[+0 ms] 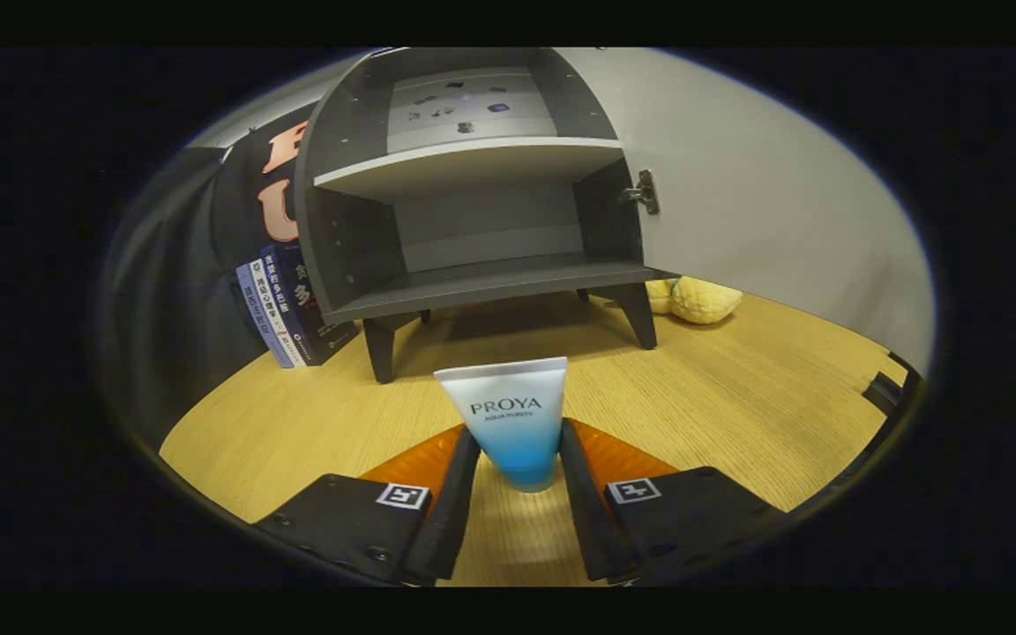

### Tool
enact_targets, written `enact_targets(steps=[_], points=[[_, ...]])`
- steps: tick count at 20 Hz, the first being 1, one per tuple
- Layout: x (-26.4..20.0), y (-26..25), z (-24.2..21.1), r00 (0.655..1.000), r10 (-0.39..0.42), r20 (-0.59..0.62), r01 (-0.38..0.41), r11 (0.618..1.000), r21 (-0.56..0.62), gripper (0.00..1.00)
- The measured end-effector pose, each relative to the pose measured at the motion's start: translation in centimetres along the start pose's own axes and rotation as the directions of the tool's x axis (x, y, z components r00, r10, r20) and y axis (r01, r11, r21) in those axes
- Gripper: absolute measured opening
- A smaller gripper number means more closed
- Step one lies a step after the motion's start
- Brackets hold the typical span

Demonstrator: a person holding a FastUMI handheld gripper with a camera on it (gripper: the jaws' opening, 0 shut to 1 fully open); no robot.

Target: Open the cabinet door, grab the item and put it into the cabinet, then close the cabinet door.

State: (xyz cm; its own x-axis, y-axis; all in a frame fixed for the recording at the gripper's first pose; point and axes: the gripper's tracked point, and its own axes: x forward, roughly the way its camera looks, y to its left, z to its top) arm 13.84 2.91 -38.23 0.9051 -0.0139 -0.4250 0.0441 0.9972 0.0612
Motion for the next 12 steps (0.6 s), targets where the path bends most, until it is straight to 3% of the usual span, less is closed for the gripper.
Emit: enact_targets(steps=[7, 12], points=[[-0.8, -0.3, 1.5, 1.000, -0.020, -0.020, 0.020, 1.000, -0.003, 0.58], [-2.8, 1.4, 5.1, 1.000, 0.023, -0.009, -0.023, 1.000, 0.017, 0.58]])
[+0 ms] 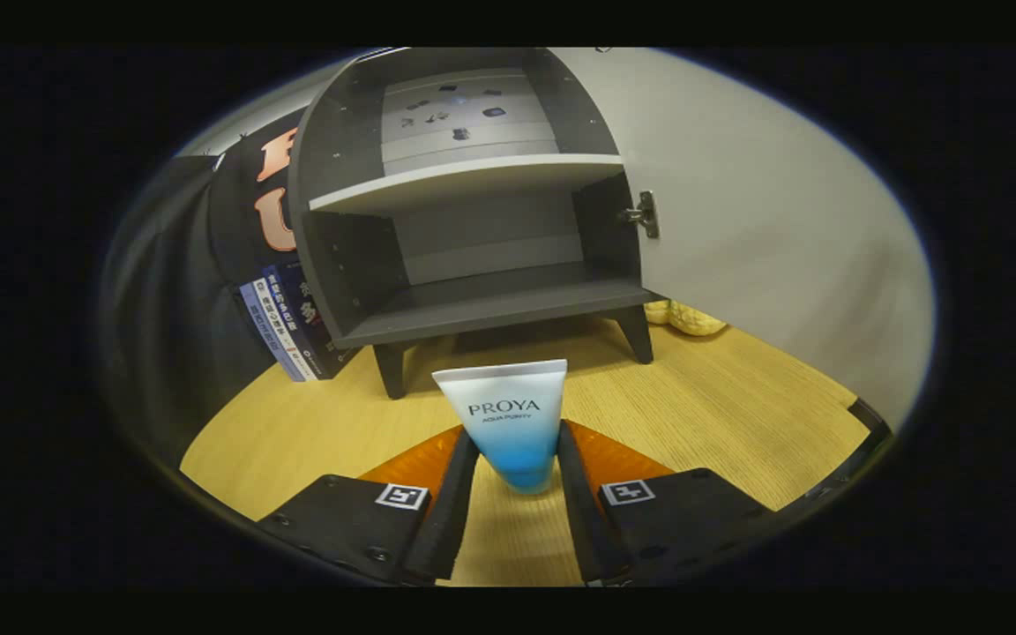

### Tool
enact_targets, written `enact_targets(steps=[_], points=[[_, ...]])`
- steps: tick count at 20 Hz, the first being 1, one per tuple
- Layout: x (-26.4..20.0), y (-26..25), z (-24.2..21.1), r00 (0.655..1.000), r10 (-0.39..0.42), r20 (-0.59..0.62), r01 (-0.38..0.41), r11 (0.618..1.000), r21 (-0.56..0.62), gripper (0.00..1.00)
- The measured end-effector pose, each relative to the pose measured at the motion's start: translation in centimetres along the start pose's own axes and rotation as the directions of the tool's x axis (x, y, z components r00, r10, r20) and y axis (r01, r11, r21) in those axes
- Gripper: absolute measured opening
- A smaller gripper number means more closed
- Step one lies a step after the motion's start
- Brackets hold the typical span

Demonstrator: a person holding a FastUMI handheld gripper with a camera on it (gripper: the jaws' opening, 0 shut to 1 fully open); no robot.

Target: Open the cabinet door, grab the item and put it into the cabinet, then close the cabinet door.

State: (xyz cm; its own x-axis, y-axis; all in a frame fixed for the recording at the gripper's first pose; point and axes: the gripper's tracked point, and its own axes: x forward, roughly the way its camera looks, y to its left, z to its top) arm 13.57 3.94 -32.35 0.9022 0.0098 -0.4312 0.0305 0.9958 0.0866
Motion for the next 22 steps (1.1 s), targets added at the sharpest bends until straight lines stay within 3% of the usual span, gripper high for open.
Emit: enact_targets(steps=[14, 22], points=[[-6.5, 4.8, 15.6, 0.992, 0.060, 0.108, -0.047, 0.992, -0.116, 0.57], [-6.6, 6.5, 26.2, 0.976, 0.044, 0.212, -0.010, 0.987, -0.160, 0.57]])
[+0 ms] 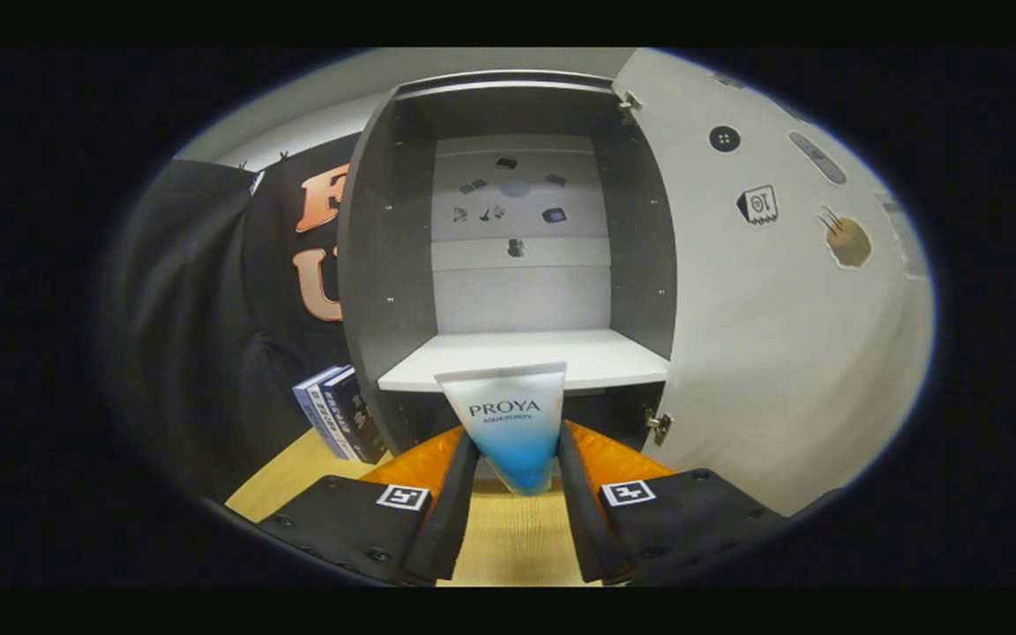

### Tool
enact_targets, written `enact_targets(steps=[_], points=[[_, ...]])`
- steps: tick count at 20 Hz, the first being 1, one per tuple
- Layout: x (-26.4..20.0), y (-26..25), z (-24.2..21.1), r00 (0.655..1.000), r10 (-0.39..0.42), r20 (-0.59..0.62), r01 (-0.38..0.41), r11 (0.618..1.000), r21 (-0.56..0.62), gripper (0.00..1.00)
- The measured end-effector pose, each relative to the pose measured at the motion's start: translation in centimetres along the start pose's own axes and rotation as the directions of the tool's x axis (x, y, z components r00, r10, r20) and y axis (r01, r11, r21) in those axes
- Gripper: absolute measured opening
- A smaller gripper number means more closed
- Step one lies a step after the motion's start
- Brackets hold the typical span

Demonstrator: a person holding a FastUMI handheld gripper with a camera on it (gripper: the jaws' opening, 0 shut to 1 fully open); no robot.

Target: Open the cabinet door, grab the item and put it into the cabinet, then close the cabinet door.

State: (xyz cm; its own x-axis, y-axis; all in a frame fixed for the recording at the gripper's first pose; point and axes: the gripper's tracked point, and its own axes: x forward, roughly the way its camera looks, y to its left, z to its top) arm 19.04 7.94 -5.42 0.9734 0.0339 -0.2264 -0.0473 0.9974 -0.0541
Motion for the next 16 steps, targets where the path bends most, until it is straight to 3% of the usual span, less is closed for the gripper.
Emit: enact_targets(steps=[9, 16], points=[[9.2, 0.5, 7.1, 0.999, -0.047, 0.023, 0.047, 0.999, 0.000, 0.57], [17.1, -0.9, 6.3, 0.993, -0.094, -0.067, 0.097, 0.995, 0.032, 0.57]])
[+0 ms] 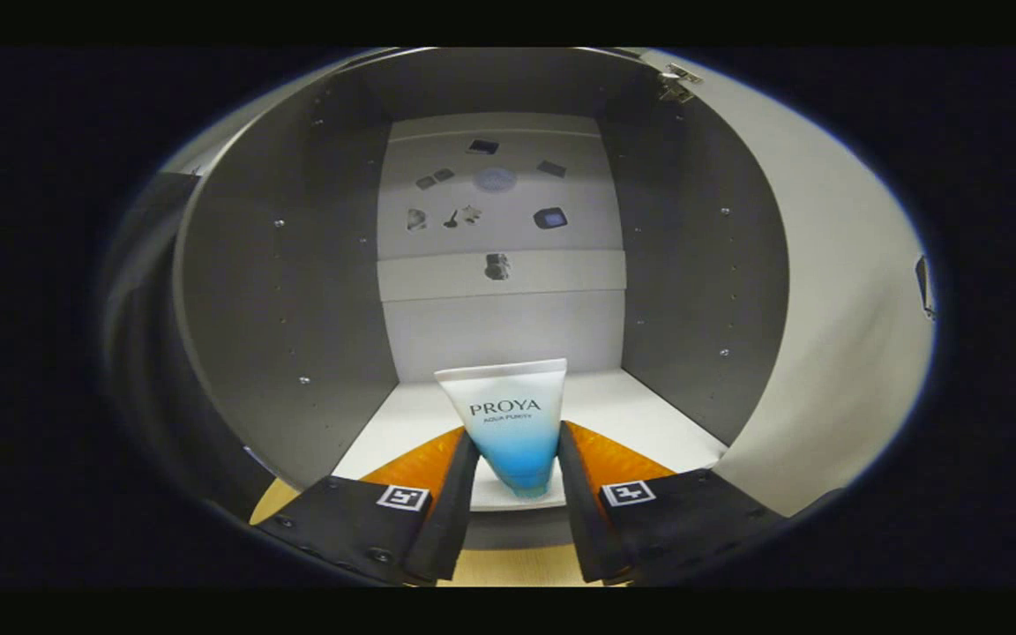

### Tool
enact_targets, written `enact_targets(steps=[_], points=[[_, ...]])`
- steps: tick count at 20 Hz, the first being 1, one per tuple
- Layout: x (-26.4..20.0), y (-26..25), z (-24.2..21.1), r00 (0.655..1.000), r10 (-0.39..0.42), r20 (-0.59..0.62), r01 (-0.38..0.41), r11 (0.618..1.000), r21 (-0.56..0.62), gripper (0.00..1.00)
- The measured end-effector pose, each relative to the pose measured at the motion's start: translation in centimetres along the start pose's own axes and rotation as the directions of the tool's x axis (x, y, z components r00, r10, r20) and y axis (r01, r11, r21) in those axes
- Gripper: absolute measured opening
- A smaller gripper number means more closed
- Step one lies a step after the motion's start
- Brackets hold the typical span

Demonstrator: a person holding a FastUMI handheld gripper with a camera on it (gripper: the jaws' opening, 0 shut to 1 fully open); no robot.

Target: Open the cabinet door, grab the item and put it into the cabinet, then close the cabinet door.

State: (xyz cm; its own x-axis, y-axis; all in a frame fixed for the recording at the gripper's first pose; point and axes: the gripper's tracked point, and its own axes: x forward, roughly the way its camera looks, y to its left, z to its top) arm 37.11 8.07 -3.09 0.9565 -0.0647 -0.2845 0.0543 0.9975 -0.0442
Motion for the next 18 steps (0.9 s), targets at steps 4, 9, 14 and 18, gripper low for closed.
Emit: enact_targets(steps=[4, 9, 14, 18], points=[[2.2, 0.0, -1.0, 0.999, -0.004, -0.032, 0.004, 1.000, 0.009, 0.57], [1.9, 0.2, -1.1, 0.999, -0.016, -0.031, 0.016, 1.000, 0.000, 0.57], [1.7, -0.4, -2.1, 0.998, -0.033, -0.056, 0.034, 0.999, 0.018, 0.60], [0.7, -0.6, -1.5, 0.999, -0.041, -0.033, 0.041, 0.999, 0.018, 0.84]])
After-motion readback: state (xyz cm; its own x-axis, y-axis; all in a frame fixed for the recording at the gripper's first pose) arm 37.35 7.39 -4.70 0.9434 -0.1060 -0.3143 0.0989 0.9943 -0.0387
